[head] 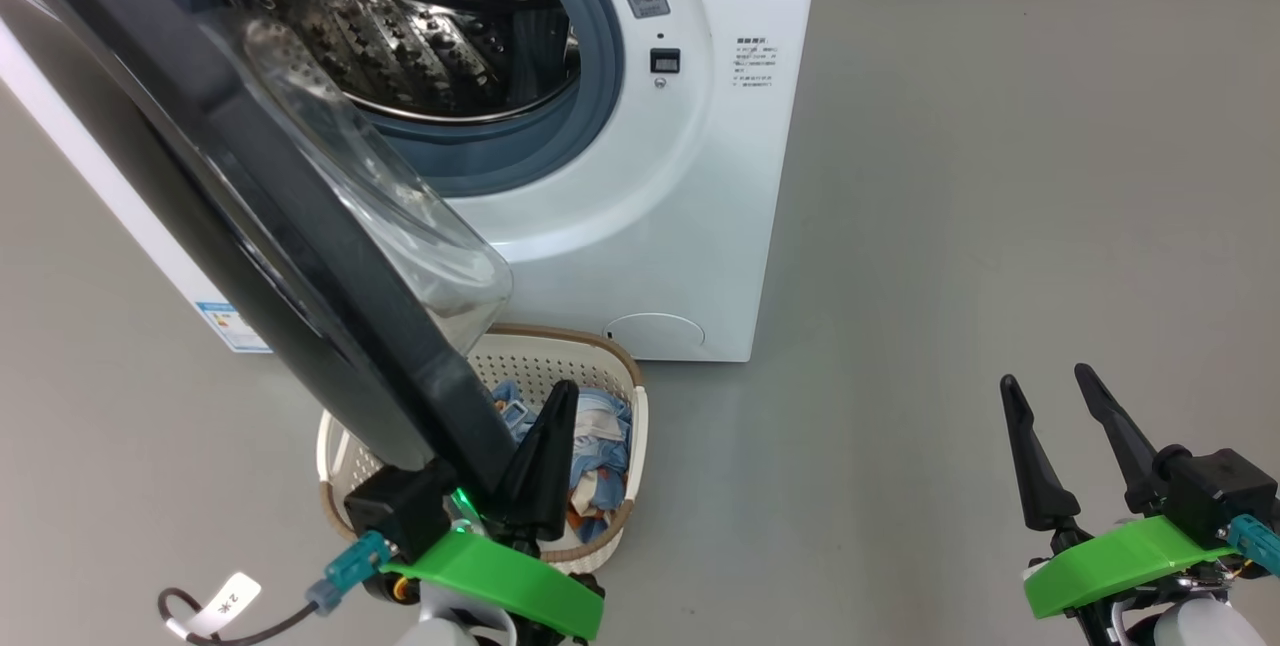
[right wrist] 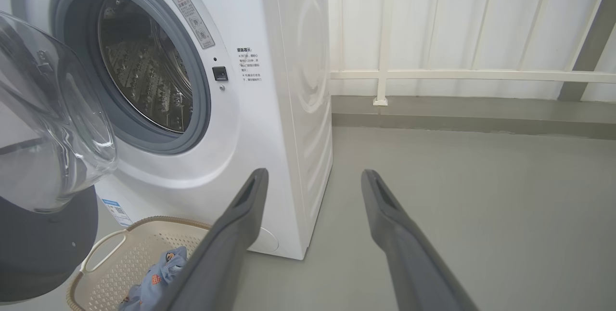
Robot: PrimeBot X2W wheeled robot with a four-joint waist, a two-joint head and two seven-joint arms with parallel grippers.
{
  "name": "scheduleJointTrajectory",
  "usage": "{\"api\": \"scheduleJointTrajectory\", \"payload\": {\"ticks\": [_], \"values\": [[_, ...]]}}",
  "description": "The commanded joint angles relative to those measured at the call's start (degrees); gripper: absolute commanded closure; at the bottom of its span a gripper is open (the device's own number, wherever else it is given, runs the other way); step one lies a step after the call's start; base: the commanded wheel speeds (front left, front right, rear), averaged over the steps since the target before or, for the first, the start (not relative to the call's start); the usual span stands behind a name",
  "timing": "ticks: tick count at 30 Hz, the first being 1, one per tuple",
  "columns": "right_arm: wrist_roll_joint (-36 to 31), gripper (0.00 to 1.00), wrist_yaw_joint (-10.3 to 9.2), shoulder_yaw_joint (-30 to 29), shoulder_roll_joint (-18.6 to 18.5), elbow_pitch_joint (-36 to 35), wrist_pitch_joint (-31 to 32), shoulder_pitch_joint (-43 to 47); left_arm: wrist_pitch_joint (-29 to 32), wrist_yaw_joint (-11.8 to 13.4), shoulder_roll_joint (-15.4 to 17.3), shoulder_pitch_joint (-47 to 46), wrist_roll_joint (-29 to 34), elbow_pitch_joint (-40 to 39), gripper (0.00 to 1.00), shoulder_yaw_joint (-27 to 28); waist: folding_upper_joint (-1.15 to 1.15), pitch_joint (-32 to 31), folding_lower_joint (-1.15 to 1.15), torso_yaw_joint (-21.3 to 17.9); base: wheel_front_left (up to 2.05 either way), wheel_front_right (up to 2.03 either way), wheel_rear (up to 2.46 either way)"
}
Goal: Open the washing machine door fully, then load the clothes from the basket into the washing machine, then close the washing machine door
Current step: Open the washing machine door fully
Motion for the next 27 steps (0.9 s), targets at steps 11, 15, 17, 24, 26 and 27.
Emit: {"api": "scheduleJointTrajectory", "payload": {"ticks": [11,15,17,24,26,27], "values": [[-0.9,0.00,0.26,0.2,-0.9,-1.9,-0.7,-0.6,-0.8,0.3,0.3,-0.3,0.2,-1.5,1.00,4.2,0.00,-0.4,0.00,1.5,0.00,0.00,0.00],[-1.0,0.00,0.26,-0.3,-1.1,-2.2,-0.7,-0.7,-0.8,0.5,0.3,0.4,0.3,-1.9,1.00,4.8,0.00,-0.4,0.00,2.7,0.00,0.00,0.00],[-1.1,0.00,0.26,-0.5,-1.1,-2.3,-0.7,-0.7,-0.8,0.5,0.3,0.7,0.4,-2.1,1.00,5.1,0.00,-0.5,0.00,3.4,0.00,0.00,0.00],[-1.2,0.00,0.26,-0.6,-1.2,-2.5,-0.7,-0.8,-0.8,0.6,0.3,2.1,1.0,-2.6,1.00,6.0,0.00,-0.8,0.00,5.8,0.00,0.00,0.00],[-1.2,0.00,0.26,-0.6,-1.3,-2.6,-0.7,-0.7,-0.8,0.6,0.3,2.5,1.3,-2.8,1.00,6.1,0.00,-0.8,0.00,7.0,0.00,0.00,0.00],[-1.2,0.00,0.26,-0.7,-1.4,-2.6,-0.7,-0.7,-0.8,0.7,0.3,2.7,1.4,-2.9,1.00,6.2,0.00,-0.7,0.00,7.4,0.00,0.00,0.00]]}}
